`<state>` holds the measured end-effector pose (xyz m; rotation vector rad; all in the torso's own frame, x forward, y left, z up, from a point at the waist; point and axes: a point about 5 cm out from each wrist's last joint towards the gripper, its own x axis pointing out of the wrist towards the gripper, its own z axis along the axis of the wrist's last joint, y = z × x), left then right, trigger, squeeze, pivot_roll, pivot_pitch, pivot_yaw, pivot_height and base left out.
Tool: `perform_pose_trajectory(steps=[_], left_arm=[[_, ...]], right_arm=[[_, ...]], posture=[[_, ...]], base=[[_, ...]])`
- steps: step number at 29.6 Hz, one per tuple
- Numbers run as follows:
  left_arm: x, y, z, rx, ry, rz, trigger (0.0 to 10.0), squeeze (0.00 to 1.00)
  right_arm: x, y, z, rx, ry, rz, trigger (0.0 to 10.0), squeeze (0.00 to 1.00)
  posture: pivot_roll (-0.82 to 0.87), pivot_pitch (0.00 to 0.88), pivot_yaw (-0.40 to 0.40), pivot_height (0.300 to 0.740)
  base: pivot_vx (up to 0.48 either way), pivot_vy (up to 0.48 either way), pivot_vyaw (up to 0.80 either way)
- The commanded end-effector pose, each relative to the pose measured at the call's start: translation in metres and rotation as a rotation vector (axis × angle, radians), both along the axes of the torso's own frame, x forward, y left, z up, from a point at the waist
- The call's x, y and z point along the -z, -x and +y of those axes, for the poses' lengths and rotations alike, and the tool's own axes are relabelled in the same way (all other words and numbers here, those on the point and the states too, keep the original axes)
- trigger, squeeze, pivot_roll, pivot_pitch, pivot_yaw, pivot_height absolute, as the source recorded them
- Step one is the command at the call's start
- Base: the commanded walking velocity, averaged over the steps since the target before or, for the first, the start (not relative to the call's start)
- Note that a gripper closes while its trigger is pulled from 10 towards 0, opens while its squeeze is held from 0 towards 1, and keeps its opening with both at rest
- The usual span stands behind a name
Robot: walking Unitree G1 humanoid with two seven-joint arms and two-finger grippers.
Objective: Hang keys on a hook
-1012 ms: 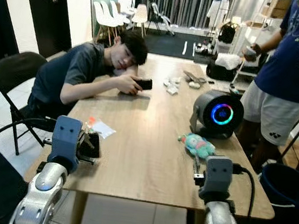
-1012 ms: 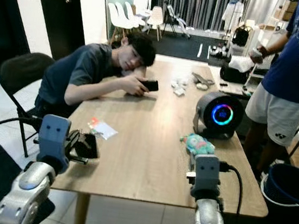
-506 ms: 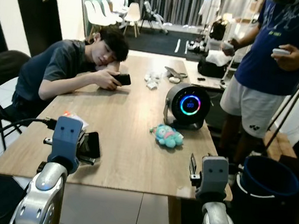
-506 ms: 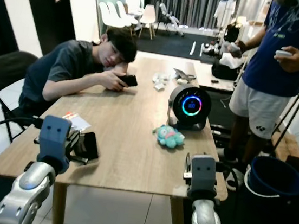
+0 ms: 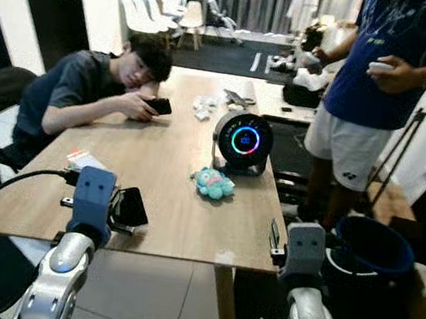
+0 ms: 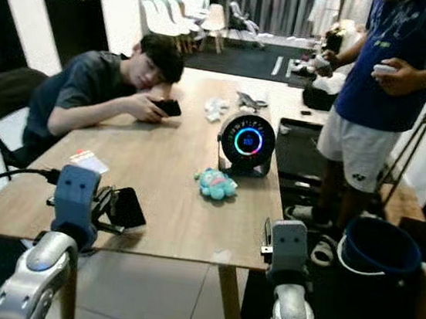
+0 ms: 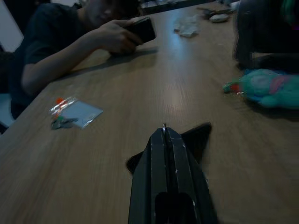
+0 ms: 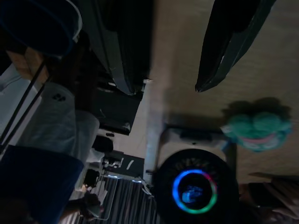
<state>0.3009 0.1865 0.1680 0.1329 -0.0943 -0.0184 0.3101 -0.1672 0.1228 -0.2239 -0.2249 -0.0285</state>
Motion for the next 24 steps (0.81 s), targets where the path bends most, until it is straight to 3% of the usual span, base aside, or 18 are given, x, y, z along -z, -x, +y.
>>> perform_pose_trajectory(steps=[1, 24], left_arm=[[0.0004, 0.0009, 0.0025, -0.009, -0.024, 0.003, 10.0, 0.0], [0.002, 0.0015, 0.0017, -0.012, -0.031, 0.01, 10.0, 0.0]], right_arm=[[0.0031, 0.0013, 0.0003, 0.004, -0.001, 0.008, 10.0, 0.0], [0.004, 0.0016, 0.0023, -0.004, 0.003, 0.012, 10.0, 0.0]], posture=[[0.04, 0.047, 0.042, 0.74], [0.05, 0.049, 0.042, 0.74]], base=[[0.0, 0.0, 0.0], [0.0, 0.0, 0.0]])
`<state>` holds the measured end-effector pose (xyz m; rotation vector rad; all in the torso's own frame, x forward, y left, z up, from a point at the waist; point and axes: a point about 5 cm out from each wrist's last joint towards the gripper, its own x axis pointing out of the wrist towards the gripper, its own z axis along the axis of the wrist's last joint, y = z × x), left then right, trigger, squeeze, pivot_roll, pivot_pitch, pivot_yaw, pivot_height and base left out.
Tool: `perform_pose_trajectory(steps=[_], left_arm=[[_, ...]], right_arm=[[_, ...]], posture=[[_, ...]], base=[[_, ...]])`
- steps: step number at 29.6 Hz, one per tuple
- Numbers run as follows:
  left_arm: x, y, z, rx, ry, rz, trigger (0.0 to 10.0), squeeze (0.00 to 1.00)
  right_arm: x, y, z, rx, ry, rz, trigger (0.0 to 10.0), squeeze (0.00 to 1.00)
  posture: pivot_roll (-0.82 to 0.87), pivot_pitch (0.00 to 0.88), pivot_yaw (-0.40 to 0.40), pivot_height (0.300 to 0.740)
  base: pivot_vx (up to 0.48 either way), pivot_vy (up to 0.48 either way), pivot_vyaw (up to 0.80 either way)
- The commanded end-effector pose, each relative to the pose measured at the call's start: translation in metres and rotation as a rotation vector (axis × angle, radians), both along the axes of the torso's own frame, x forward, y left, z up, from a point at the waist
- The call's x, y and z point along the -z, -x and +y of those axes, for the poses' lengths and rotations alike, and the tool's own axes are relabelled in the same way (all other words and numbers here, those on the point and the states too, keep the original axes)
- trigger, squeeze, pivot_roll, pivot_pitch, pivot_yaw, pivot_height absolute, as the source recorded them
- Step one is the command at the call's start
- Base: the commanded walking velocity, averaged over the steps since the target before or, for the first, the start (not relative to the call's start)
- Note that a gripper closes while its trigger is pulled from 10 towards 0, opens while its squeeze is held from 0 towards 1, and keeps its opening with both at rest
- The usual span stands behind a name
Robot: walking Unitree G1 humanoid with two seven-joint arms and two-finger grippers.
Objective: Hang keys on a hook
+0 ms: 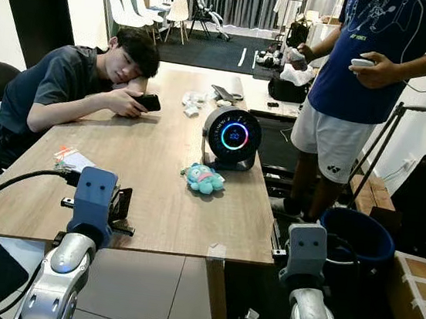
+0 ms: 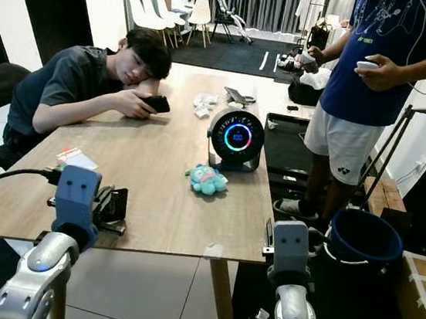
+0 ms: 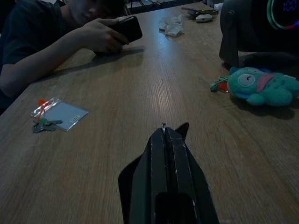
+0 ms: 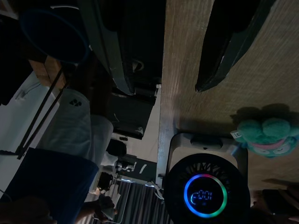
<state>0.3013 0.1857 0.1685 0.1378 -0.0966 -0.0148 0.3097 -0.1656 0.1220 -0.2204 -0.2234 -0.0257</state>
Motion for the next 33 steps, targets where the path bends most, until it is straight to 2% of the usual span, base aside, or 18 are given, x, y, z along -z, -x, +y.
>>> perform_pose_trajectory(steps=[1, 6, 14, 27, 30, 33], left_arm=[[0.003, 0.002, 0.003, -0.009, -0.027, 0.013, 10.0, 0.0], [0.004, 0.002, 0.004, -0.014, -0.027, 0.015, 10.0, 0.0], [0.007, 0.004, 0.007, -0.026, -0.027, 0.023, 10.0, 0.0], [0.011, 0.007, 0.013, -0.046, -0.016, 0.027, 10.0, 0.0], [0.021, 0.009, 0.024, -0.079, -0.017, 0.063, 10.0, 0.0], [0.031, 0.014, 0.061, -0.26, 0.013, 0.093, 10.0, 0.0]], right_arm=[[0.003, 0.001, 0.001, -0.002, 0.008, 0.011, 10.0, 0.0], [0.004, 0.001, 0.004, -0.037, 0.009, 0.023, 10.0, 0.0], [0.006, 0.002, 0.006, -0.051, 0.011, 0.033, 10.0, 0.0], [0.01, 0.005, 0.007, -0.064, 0.003, 0.041, 10.0, 0.0], [0.018, 0.006, 0.002, -0.046, 0.013, 0.07, 10.0, 0.0], [0.025, 0.01, -0.007, -0.018, 0.027, 0.096, 10.0, 0.0]], posture=[[0.05, 0.048, 0.042, 0.74], [0.05, 0.046, 0.041, 0.74], [0.05, 0.049, 0.038, 0.74], [0.05, 0.058, 0.037, 0.74], [0.05, 0.059, 0.039, 0.74], [0.05, 0.063, 0.04, 0.74]], base=[[0.0, 0.0, 0.0], [0.0, 0.0, 0.08], [0.0, 0.0, 0.75], [0.0, 0.0, 0.0], [0.0, 0.0, 0.0], [0.0, 0.0, 0.0]])
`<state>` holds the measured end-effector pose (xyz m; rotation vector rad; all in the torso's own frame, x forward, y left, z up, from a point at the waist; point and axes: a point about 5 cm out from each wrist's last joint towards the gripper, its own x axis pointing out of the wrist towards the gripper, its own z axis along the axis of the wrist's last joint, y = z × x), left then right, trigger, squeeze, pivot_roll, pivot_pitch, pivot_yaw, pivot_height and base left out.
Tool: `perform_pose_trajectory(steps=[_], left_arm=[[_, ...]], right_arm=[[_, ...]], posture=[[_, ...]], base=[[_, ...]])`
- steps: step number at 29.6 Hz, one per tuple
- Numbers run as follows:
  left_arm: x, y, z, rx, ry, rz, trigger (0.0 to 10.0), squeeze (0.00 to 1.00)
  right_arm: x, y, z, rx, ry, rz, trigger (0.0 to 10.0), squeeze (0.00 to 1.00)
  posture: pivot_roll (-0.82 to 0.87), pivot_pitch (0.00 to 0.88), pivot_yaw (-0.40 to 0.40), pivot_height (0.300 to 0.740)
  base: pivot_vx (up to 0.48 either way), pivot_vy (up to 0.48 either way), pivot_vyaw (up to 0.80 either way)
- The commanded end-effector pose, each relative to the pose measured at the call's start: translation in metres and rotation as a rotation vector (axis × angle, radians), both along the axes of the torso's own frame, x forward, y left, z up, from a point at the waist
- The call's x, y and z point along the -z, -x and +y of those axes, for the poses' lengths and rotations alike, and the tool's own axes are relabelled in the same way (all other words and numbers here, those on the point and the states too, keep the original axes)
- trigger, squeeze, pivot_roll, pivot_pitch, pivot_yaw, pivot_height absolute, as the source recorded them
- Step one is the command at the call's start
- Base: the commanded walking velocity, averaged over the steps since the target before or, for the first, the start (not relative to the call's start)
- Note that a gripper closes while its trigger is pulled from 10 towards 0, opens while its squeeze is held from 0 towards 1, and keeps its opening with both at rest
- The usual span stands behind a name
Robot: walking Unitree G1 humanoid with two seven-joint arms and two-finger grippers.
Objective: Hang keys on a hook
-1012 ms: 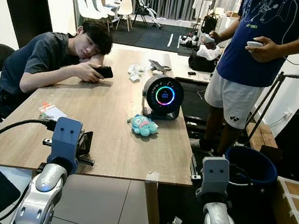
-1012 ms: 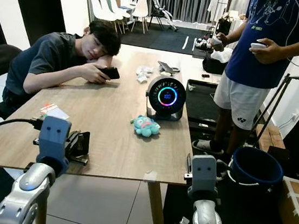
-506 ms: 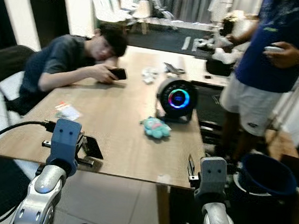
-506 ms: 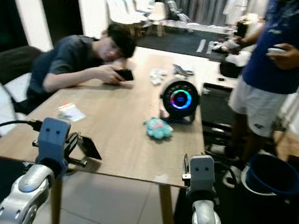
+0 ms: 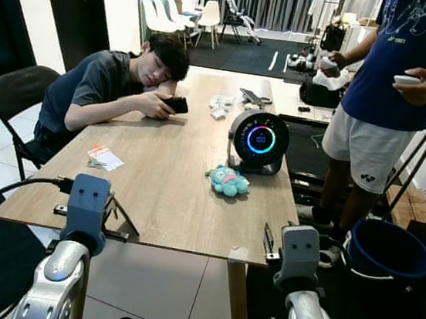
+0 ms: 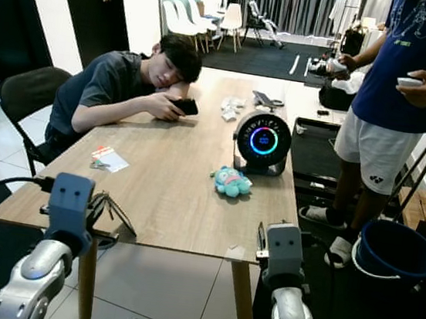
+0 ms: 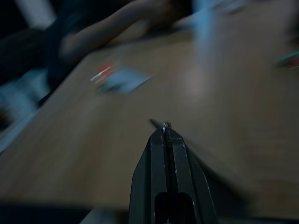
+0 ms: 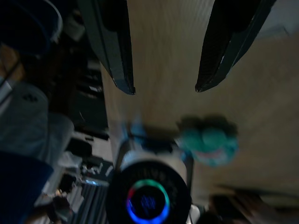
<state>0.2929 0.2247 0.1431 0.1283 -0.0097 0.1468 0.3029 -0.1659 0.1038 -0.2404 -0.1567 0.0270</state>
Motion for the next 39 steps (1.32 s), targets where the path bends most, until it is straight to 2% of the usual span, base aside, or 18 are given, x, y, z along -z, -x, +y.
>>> perform_pose_trajectory(steps=[1, 3, 6, 7, 10, 12, 14, 15, 16, 17, 20, 24, 29, 30, 35, 36, 38, 39], left_arm=[[0.005, 0.006, 0.022, -0.093, -0.005, 0.018, 10.0, 0.0], [-0.002, 0.008, 0.047, -0.195, -0.009, -0.006, 10.0, 0.0], [-0.006, 0.008, 0.055, -0.222, -0.007, -0.019, 10.0, 0.0], [-0.014, 0.008, 0.065, -0.239, -0.019, -0.04, 10.0, 0.0], [-0.02, 0.008, 0.071, -0.246, -0.027, -0.054, 10.0, 0.0], [-0.022, 0.01, 0.08, -0.229, -0.076, -0.046, 10.0, 0.0], [-0.022, 0.01, 0.08, -0.229, -0.076, -0.046, 10.0, 0.0], [-0.014, 0.013, 0.08, -0.222, -0.098, -0.022, 10.0, 0.0], [0.008, 0.022, 0.084, -0.244, -0.143, 0.048, 10.0, 0.0], [0.008, 0.022, 0.084, -0.244, -0.143, 0.048, 10.0, 0.0], [0.029, 0.032, 0.094, -0.274, -0.153, 0.121, 10.0, 0.0], [0.076, 0.068, 0.108, -0.259, -0.177, 0.321, 10.0, 0.0], [0.099, 0.083, 0.096, -0.149, -0.157, 0.421, 10.0, 0.0], [0.115, 0.092, 0.083, -0.067, -0.133, 0.481, 10.0, 0.0], [0.127, 0.098, 0.071, 0.002, -0.115, 0.527, 10.0, 0.0], [0.143, 0.104, 0.052, 0.117, -0.098, 0.584, 10.0, 0.0], [0.143, 0.104, 0.052, 0.117, -0.098, 0.584, 10.0, 0.0], [0.149, 0.105, 0.043, 0.162, -0.089, 0.603, 10.0, 0.0]], right_arm=[[0.007, 0.003, -0.006, 0.025, 0.004, 0.024, 10.0, 0.0], [0.006, 0.004, -0.012, 0.042, 0.006, 0.017, 10.0, 0.0], [0.005, 0.004, -0.013, 0.047, 0.007, 0.013, 10.0, 0.0], [0.001, 0.003, -0.019, 0.067, 0.005, 0.0, 10.0, 0.0], [-0.001, 0.002, -0.023, 0.081, 0.004, -0.009, 10.0, 0.0], [-0.005, -0.002, -0.042, 0.129, 0.031, -0.016, 10.0, 0.0], [-0.005, -0.002, -0.042, 0.129, 0.031, -0.016, 10.0, 0.0], [0.0, 0.0, -0.048, 0.143, 0.05, 0.004, 10.0, 0.0], [0.012, 0.005, -0.057, 0.164, 0.076, 0.047, 10.0, 0.0], [0.012, 0.005, -0.057, 0.164, 0.076, 0.047, 10.0, 0.0], [0.02, 0.011, -0.064, 0.182, 0.09, 0.077, 10.0, 0.0], [0.038, 0.026, -0.075, 0.213, 0.102, 0.144, 10.0, 0.0], [0.06, 0.041, -0.08, 0.221, 0.124, 0.233, 10.0, 0.0], [0.077, 0.053, -0.082, 0.217, 0.139, 0.303, 10.0, 0.0], [0.088, 0.063, -0.081, 0.21, 0.146, 0.348, 10.0, 0.0], [0.103, 0.075, -0.076, 0.192, 0.15, 0.404, 10.0, 0.0], [0.103, 0.075, -0.076, 0.192, 0.15, 0.404, 10.0, 0.0], [0.111, 0.082, -0.071, 0.177, 0.152, 0.436, 10.0, 0.0]], posture=[[0.05, 0.063, 0.04, 0.74], [0.05, 0.069, 0.039, 0.74], [0.05, 0.069, 0.039, 0.74], [0.06, 0.07, 0.039, 0.74], [0.06, 0.07, 0.039, 0.74], [0.06, 0.07, 0.04, 0.74], [0.06, 0.07, 0.04, 0.74], [0.06, 0.07, 0.04, 0.74], [0.06, 0.07, 0.043, 0.74], [0.06, 0.07, 0.043, 0.74], [0.06, 0.072, 0.046, 0.74], [0.05, 0.08, 0.051, 0.74], [0.06, 0.087, 0.044, 0.74], [0.06, 0.089, 0.04, 0.74], [0.06, 0.091, 0.036, 0.74], [0.06, 0.092, 0.035, 0.74], [0.06, 0.092, 0.035, 0.74], [0.06, 0.092, 0.036, 0.74]], base=[[0.0, 0.0, 0.0], [0.0, 0.0, 0.0], [0.0, 0.0, 0.0], [0.0, 0.0, 0.0], [0.0, 0.0, 0.0], [0.0, 0.0, 0.0], [0.0, 0.0, 0.0], [0.0, 0.0, 0.0], [0.0, 0.0, 0.0], [0.0, 0.0, 0.0], [0.0, 0.0, 0.0], [0.0, 0.0, 0.0], [0.0, 0.0, 0.0], [0.0, 0.0, 0.0], [0.0, 0.0, 0.0], [0.0, 0.0, 0.0], [0.0, 0.0, 0.0], [0.0, 0.0, 0.0]])
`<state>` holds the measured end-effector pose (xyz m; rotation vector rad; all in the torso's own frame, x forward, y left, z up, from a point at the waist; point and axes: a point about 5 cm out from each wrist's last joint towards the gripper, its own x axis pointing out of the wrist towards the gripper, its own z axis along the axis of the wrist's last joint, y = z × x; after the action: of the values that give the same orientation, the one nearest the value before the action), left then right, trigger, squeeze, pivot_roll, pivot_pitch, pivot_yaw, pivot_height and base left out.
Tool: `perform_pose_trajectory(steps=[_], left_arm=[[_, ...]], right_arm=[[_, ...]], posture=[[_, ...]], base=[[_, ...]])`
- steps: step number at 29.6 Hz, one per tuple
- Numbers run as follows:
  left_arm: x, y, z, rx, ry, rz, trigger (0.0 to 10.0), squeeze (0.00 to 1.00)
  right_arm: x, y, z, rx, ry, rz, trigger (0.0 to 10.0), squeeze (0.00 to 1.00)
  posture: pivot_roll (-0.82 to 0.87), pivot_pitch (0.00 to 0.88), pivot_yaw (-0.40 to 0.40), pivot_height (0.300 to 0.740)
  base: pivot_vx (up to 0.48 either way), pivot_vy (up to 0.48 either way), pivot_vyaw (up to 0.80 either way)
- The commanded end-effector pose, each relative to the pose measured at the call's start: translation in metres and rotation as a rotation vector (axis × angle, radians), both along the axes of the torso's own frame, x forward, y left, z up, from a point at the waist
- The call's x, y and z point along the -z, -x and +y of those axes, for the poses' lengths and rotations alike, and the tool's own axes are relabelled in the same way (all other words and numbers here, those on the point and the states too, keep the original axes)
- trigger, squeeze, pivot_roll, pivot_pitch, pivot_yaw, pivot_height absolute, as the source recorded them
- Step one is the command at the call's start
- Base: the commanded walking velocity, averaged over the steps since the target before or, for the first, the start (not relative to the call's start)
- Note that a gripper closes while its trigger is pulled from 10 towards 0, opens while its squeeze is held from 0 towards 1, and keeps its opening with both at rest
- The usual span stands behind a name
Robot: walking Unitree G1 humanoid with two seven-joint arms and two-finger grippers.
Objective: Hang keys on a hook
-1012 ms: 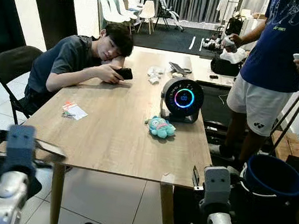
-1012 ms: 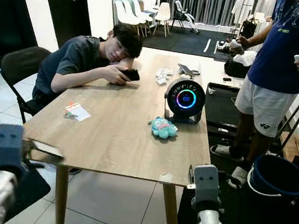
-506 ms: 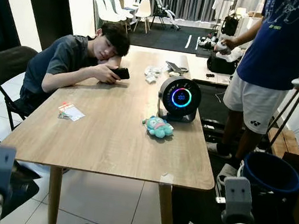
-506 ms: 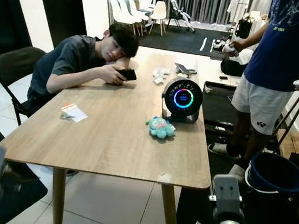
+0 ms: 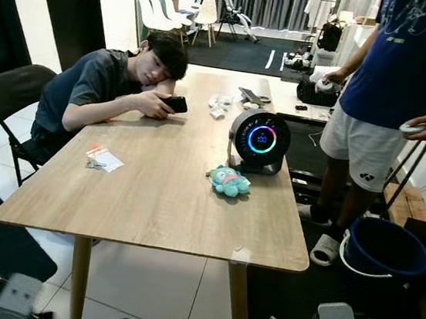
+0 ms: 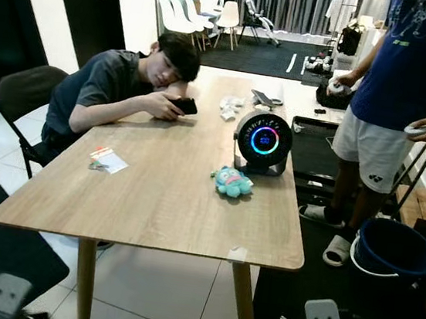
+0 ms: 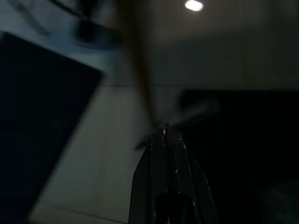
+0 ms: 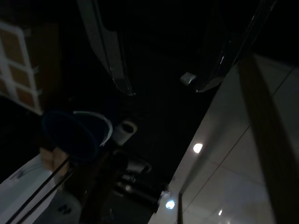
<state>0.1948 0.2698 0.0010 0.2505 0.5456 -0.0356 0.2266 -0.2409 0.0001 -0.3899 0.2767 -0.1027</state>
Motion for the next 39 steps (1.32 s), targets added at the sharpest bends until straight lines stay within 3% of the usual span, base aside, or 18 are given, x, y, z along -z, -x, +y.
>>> perform_pose_trajectory(steps=[1, 4, 5, 6, 9, 14, 30, 39], left_arm=[[0.016, 0.01, -0.014, 0.087, 0.019, 0.07, 10.0, 0.0], [0.023, 0.012, -0.023, 0.152, 0.033, 0.102, 10.0, 0.0], [0.026, 0.015, -0.034, 0.23, 0.059, 0.122, 10.0, 0.0], [0.026, 0.015, -0.034, 0.23, 0.059, 0.122, 10.0, 0.0], [0.027, 0.013, -0.051, 0.383, 0.059, 0.149, 10.0, 0.0], [0.031, 0.005, -0.054, 0.379, 0.026, 0.148, 10.0, 0.0], [0.036, 0.006, -0.056, 0.343, 0.0, 0.104, 10.0, 0.0], [0.04, 0.012, -0.048, 0.281, -0.136, 0.055, 10.0, 0.0]], right_arm=[[0.016, 0.013, 0.011, -0.032, -0.007, 0.068, 10.0, 0.0], [0.023, 0.019, 0.017, -0.049, -0.013, 0.094, 10.0, 0.0], [0.027, 0.023, 0.023, -0.063, -0.019, 0.109, 10.0, 0.0], [0.027, 0.023, 0.023, -0.063, -0.019, 0.109, 10.0, 0.0], [0.031, 0.023, 0.032, -0.07, -0.034, 0.11, 10.0, 0.0], [0.029, 0.017, 0.035, -0.075, -0.032, 0.103, 10.0, 0.0], [0.029, 0.012, 0.039, -0.112, -0.015, 0.092, 10.0, 0.0], [0.034, 0.016, 0.043, -0.125, -0.013, 0.116, 10.0, 0.0]], posture=[[0.05, 0.092, 0.038, 0.74], [0.05, 0.093, 0.042, 0.74], [0.05, 0.094, 0.044, 0.74], [0.05, 0.094, 0.044, 0.74], [0.04, 0.093, 0.053, 0.74], [0.03, 0.087, 0.059, 0.74], [0.05, 0.076, 0.045, 0.74], [0.05, 0.076, 0.047, 0.74]], base=[[0.0, 0.0, 0.0], [0.0, 0.0, 0.0], [0.0, 0.0, 0.0], [0.0, 0.0, 0.0], [0.0, 0.0, 0.0], [0.0, 0.0, 0.0], [0.0, 0.0, 0.0], [0.0, 0.0, 0.0]])
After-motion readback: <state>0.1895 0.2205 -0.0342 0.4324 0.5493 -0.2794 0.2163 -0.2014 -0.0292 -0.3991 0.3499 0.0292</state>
